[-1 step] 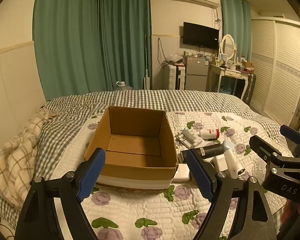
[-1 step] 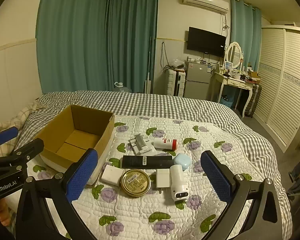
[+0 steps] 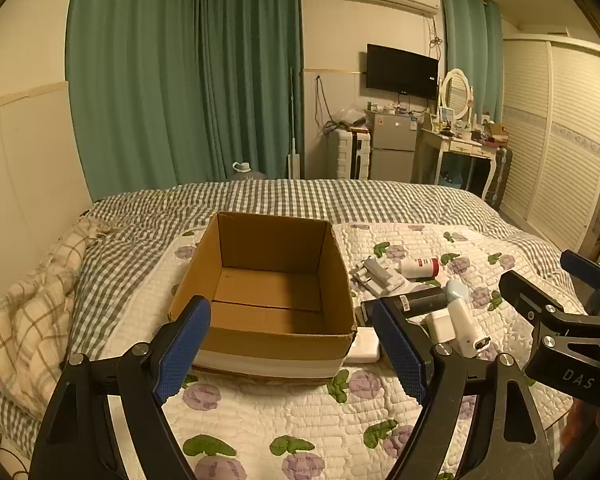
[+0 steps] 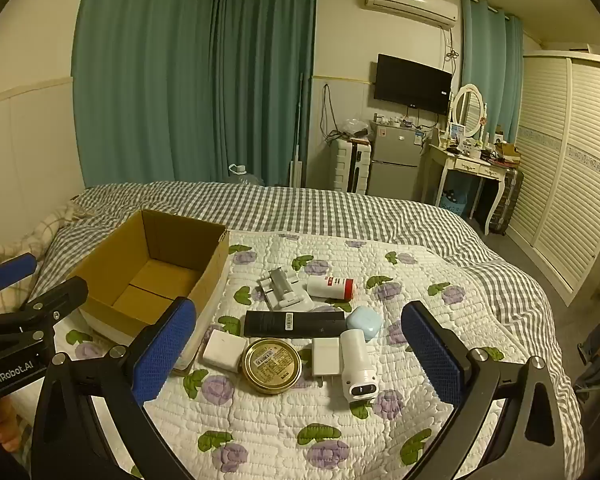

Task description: Organize rigid objects

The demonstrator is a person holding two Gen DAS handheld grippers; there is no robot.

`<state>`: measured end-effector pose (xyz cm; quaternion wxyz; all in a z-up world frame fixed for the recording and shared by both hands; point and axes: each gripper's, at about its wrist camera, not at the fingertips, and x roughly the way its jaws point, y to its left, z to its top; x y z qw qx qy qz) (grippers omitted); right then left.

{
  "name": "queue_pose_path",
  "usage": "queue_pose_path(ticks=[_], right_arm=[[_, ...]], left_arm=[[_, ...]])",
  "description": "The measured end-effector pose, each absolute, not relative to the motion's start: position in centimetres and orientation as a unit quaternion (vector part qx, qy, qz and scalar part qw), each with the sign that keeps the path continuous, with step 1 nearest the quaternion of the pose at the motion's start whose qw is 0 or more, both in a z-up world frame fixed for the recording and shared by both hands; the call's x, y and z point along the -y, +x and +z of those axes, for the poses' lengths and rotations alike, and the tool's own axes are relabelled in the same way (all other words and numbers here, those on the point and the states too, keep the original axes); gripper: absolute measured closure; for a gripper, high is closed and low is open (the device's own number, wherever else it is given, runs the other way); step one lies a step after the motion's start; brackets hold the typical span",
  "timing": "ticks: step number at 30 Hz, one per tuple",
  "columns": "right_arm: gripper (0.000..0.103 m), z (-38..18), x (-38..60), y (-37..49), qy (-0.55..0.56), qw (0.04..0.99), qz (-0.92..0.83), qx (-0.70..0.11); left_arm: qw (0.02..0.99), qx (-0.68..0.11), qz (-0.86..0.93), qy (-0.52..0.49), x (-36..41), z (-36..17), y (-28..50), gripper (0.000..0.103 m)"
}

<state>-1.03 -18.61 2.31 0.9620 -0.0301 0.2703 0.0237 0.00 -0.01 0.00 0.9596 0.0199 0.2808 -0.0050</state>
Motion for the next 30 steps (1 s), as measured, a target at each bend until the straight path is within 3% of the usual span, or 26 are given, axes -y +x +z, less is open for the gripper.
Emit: queue_pose_path(ticks=[30], right_arm=[[0.0, 2.36, 18.4, -1.02, -0.032, 0.962, 0.025, -0.271]], left_arm=[[0.958, -0.287, -0.005, 0.014, 0.2, -0.32, 0.08, 0.017]])
